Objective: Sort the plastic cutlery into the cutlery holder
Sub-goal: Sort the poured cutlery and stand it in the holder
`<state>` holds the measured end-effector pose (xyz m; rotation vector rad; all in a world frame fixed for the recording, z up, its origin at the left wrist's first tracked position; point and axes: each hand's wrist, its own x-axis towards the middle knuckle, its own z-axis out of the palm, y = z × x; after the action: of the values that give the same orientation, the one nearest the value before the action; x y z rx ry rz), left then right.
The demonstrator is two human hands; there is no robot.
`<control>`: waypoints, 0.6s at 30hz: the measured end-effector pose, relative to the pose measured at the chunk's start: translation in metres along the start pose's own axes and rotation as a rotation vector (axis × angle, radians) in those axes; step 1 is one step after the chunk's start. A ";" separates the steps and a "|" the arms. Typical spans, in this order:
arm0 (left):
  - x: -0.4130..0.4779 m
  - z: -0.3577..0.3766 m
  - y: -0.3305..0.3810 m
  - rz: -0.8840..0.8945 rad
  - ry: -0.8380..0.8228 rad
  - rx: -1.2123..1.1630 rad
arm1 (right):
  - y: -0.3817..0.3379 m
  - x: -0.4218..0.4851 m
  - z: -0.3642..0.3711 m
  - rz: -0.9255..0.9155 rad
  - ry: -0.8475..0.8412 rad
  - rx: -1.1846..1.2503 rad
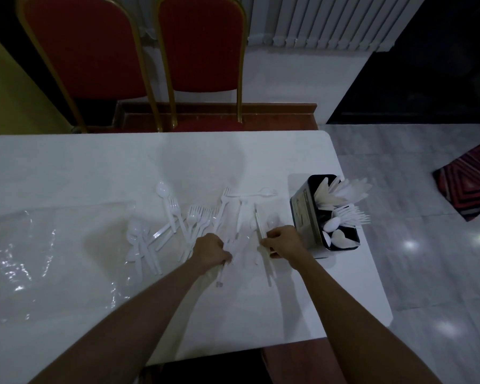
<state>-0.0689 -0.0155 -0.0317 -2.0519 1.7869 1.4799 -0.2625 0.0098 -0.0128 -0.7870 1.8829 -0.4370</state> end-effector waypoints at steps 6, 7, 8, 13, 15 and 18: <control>-0.017 -0.054 -0.011 -0.111 -0.164 -0.188 | -0.022 -0.025 -0.002 -0.025 -0.028 0.064; -0.020 -0.062 -0.011 -0.110 -0.173 -0.200 | -0.025 -0.028 -0.004 -0.044 -0.025 0.060; -0.023 -0.068 -0.009 -0.104 -0.178 -0.210 | -0.027 -0.032 -0.006 -0.074 -0.017 0.064; -0.028 -0.089 0.024 0.103 -0.132 -0.378 | -0.033 -0.055 -0.031 -0.285 0.111 -0.004; -0.030 -0.090 0.053 0.223 -0.072 -0.436 | -0.041 -0.067 -0.053 -0.370 0.198 -0.048; -0.033 -0.078 0.105 0.396 0.004 -0.508 | -0.056 -0.089 -0.097 -0.483 0.348 -0.066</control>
<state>-0.1005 -0.0713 0.0869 -1.9487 2.0773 2.2393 -0.3066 0.0262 0.1220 -1.2837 2.0229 -0.8601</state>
